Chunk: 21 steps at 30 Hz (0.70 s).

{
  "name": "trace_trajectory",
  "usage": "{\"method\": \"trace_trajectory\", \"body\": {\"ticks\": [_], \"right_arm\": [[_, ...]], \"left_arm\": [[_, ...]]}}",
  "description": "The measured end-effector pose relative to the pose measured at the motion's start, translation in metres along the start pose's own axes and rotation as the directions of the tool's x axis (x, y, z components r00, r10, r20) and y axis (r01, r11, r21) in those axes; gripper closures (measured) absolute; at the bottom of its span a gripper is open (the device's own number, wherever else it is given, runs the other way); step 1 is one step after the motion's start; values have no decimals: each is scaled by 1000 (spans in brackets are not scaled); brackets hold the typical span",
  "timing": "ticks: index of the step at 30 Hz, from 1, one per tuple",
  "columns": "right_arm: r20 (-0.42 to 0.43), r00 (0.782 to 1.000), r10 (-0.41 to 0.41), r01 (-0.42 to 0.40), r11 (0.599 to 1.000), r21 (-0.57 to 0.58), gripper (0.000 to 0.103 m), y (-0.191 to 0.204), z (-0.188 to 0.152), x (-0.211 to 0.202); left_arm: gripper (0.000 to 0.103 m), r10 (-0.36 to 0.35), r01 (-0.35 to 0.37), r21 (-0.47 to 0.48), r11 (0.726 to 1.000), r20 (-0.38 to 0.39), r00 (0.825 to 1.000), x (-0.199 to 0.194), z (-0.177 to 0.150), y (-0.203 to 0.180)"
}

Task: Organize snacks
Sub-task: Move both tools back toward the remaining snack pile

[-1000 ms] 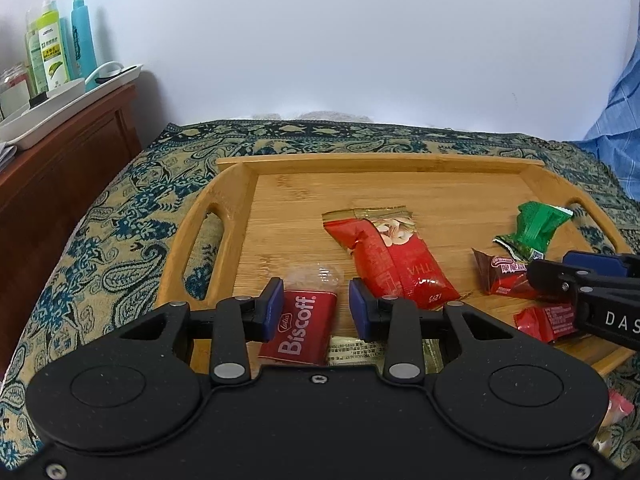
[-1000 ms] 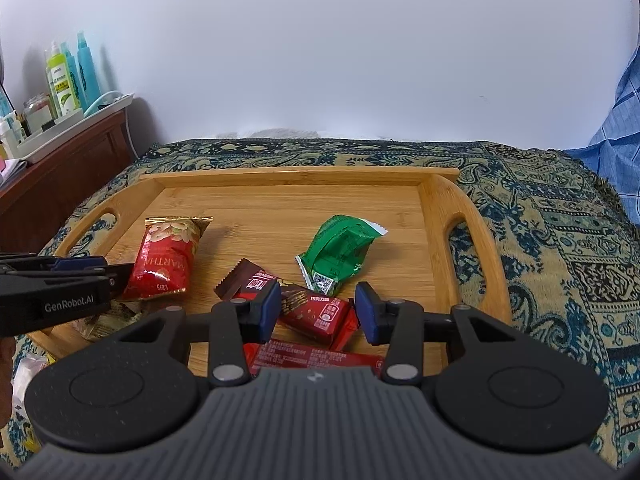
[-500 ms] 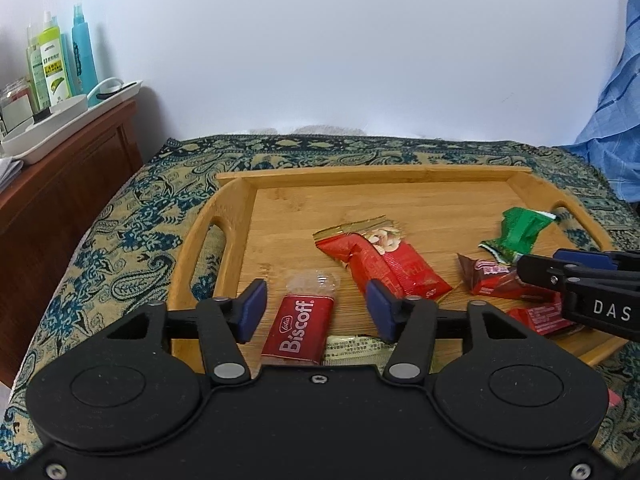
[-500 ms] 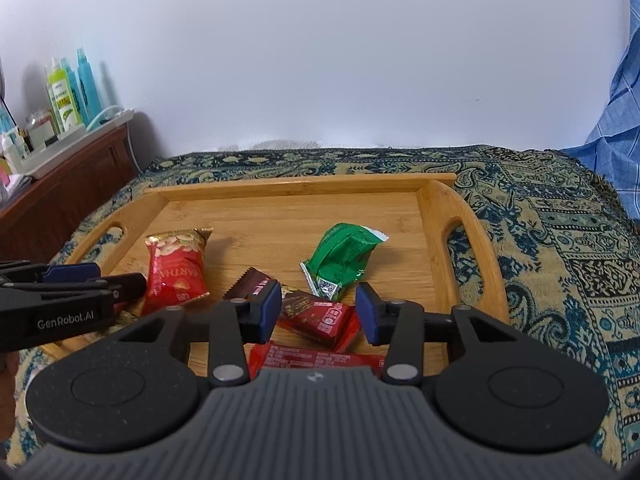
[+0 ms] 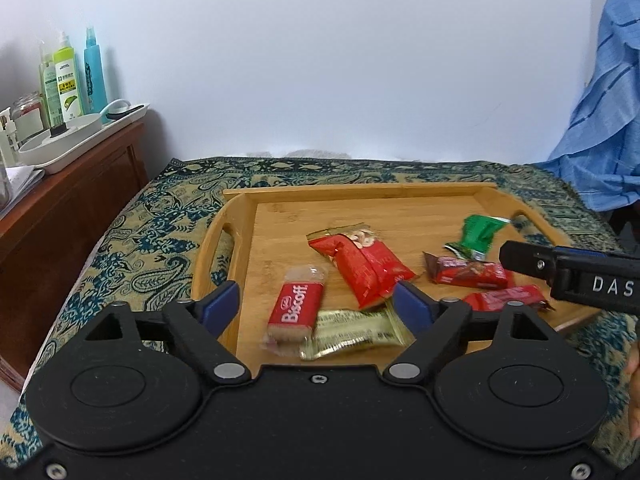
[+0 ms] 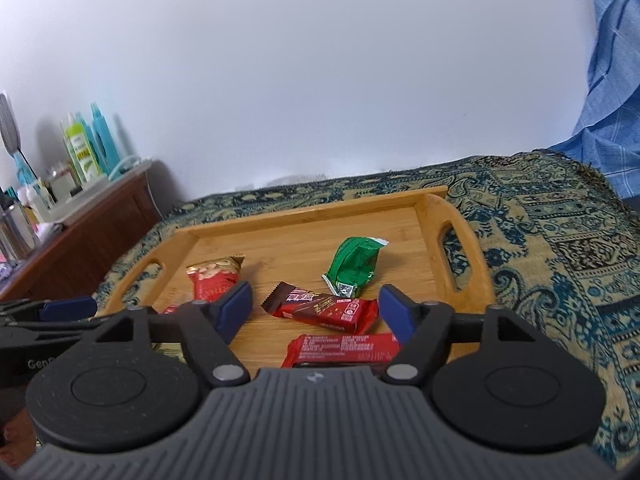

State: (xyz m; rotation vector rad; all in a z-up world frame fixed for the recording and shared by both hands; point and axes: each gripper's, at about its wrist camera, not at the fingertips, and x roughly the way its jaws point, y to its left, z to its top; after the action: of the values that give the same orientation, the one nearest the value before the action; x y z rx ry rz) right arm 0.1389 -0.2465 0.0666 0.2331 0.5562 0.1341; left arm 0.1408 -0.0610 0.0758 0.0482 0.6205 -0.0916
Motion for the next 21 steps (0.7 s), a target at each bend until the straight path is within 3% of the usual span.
{"method": "trace_trajectory", "body": {"ticks": [8,16,21], "right_arm": [[37,999,-7,6,1000,29,14,-5,-13,-29],[30,998,-58,58,998,-14,10,4,-38,-43],[19,998,-60,60,998,-9,8,7,-54,-53]], "left_arm": [[6,-12,12,18,1000,34,999,-37,-21,-3],[3,4,-6,51,999,52,999,-63,-45,-5],[3,-27,26,19,999,34,999,-78,-54,0]]}}
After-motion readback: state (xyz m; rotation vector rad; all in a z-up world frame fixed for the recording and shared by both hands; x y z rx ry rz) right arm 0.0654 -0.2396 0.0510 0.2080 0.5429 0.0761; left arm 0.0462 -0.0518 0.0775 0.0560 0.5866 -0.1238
